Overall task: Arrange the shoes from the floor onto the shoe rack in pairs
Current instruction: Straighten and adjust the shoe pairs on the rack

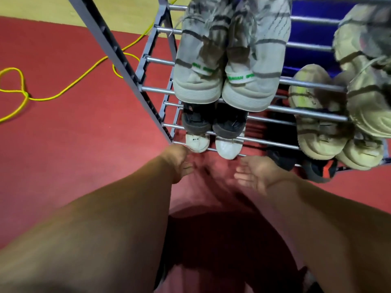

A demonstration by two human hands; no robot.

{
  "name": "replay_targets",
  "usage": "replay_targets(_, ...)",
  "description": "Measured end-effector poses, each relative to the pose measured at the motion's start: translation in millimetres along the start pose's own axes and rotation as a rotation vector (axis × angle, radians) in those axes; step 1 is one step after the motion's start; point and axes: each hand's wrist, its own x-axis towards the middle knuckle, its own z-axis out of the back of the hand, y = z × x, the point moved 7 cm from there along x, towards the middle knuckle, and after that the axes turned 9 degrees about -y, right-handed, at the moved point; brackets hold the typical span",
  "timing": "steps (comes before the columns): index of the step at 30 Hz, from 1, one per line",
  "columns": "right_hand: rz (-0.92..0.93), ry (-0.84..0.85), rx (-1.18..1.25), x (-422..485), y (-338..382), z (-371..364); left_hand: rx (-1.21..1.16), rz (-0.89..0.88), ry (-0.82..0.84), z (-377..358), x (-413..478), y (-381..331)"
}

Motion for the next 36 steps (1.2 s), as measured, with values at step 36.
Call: replay_targets(36, -0.08, -0.183, 0.473, 15.5, -6.3, -24.3, -0.132, 0.017, 0.029, -29.7, 10.5, -2.2)
